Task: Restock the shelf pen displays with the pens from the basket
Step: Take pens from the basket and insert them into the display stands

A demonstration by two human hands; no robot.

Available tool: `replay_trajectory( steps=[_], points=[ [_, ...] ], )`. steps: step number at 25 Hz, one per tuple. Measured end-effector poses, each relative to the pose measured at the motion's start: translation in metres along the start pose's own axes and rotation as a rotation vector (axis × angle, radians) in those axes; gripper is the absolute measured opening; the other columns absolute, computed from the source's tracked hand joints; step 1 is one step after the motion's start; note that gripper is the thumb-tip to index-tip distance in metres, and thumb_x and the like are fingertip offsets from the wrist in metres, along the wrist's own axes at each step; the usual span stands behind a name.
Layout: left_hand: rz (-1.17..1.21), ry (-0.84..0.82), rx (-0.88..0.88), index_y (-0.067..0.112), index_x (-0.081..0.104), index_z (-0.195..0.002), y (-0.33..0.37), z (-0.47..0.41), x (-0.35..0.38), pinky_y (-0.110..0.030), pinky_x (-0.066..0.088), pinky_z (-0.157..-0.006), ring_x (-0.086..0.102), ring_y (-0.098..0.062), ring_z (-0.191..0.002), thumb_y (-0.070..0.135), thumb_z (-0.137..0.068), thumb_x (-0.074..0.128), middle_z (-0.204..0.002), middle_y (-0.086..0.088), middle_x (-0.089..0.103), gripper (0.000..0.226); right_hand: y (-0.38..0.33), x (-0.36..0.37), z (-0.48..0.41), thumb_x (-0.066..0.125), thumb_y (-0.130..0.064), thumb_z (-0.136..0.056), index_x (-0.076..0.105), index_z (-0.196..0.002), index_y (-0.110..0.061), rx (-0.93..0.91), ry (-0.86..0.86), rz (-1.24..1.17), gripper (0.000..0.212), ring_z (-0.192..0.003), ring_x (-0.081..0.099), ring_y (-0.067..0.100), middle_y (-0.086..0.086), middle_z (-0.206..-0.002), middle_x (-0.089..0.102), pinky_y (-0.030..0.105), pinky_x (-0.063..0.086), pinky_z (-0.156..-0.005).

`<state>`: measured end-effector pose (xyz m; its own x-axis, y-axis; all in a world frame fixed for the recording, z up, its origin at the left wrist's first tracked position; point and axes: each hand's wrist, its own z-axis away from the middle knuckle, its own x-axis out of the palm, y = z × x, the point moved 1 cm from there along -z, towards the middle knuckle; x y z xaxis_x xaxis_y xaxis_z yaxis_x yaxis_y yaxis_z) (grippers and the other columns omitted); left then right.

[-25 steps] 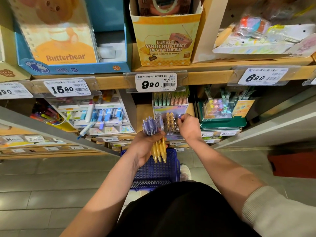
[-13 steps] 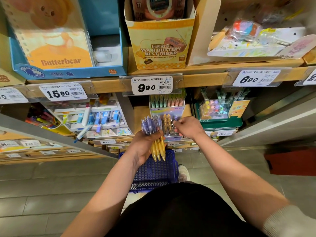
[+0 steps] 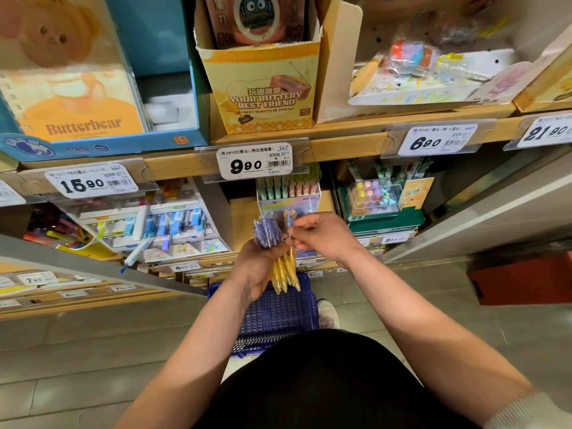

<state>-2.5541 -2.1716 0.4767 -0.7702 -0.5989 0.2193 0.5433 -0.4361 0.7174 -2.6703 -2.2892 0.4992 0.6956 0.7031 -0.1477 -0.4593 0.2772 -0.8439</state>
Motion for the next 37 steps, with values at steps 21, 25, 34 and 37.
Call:
replay_trajectory(
  steps=[21,25,34,37],
  points=[
    [0.128,-0.007,-0.079,0.000,0.067,-0.116,-0.003,0.002,-0.012,-0.035,0.061,-0.064,0.074,-0.025,-0.078,0.002,-0.087,0.075,-0.100,-0.016,0.077,0.031,0.057,-0.027,-0.063,0.068,-0.021,-0.095,0.072,-0.102,-0.011,-0.279,0.504,0.429,0.012,-0.075,0.068,0.007,-0.004,-0.089,0.074,0.007,0.045,-0.065],
    [0.121,0.005,-0.086,0.000,0.066,-0.116,-0.002,0.001,-0.016,-0.036,0.063,-0.067,0.076,-0.024,-0.081,0.001,-0.088,0.074,-0.095,-0.012,0.079,0.029,0.058,-0.023,-0.072,0.068,-0.024,-0.095,0.071,-0.096,-0.013,-0.214,0.461,0.583,0.011,-0.069,0.069,0.013,0.000,-0.082,0.074,0.020,0.053,-0.064],
    [0.128,-0.014,-0.082,0.000,0.067,-0.112,0.000,0.002,-0.017,-0.037,0.063,-0.068,0.076,-0.025,-0.081,-0.001,-0.086,0.074,-0.094,-0.014,0.078,0.026,0.043,-0.017,-0.076,0.059,-0.024,-0.098,0.067,-0.080,-0.004,-0.117,0.395,0.824,0.028,-0.072,0.069,0.033,0.015,-0.075,0.070,0.041,0.060,-0.070],
    [0.130,-0.016,-0.079,-0.001,0.066,-0.115,0.001,0.002,-0.015,-0.037,0.063,-0.068,0.077,-0.025,-0.082,-0.001,-0.086,0.074,-0.093,-0.014,0.078,0.029,0.042,-0.016,-0.073,0.058,-0.026,-0.098,0.068,-0.085,-0.002,-0.102,0.412,0.826,0.028,-0.075,0.070,0.034,0.017,-0.079,0.071,0.041,0.060,-0.071]
  ],
)
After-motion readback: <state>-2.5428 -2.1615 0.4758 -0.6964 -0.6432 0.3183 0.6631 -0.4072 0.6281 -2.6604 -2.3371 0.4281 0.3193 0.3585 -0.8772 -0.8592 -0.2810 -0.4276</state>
